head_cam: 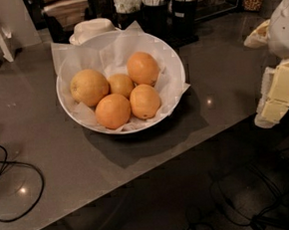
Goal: Pick orange from white bowl
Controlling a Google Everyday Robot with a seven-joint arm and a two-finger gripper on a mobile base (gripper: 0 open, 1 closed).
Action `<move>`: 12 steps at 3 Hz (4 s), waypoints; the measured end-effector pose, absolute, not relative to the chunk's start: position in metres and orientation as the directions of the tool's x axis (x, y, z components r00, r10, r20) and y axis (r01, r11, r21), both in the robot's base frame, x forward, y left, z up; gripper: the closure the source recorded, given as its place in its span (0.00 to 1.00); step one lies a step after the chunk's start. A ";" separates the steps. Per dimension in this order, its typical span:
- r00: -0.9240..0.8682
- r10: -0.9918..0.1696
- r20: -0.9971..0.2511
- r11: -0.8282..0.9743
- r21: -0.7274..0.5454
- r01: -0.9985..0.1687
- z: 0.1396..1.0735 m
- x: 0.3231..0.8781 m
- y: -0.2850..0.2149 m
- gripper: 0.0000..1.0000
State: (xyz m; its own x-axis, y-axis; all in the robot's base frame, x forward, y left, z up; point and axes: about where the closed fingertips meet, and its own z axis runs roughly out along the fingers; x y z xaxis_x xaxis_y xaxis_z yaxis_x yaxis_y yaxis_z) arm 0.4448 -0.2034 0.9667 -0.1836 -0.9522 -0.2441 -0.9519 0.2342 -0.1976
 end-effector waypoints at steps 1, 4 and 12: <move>-0.061 -0.945 -0.322 0.115 -0.148 -0.982 0.961 0.452 -0.165 0.00; 0.332 -0.811 -0.482 -0.267 -0.200 -0.943 0.989 0.449 -0.032 0.00; 0.459 -0.428 -0.779 -0.565 -0.167 -0.808 0.993 0.463 0.142 0.00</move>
Offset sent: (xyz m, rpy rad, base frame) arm 0.0047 0.1384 0.0118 0.2447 0.0559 0.5265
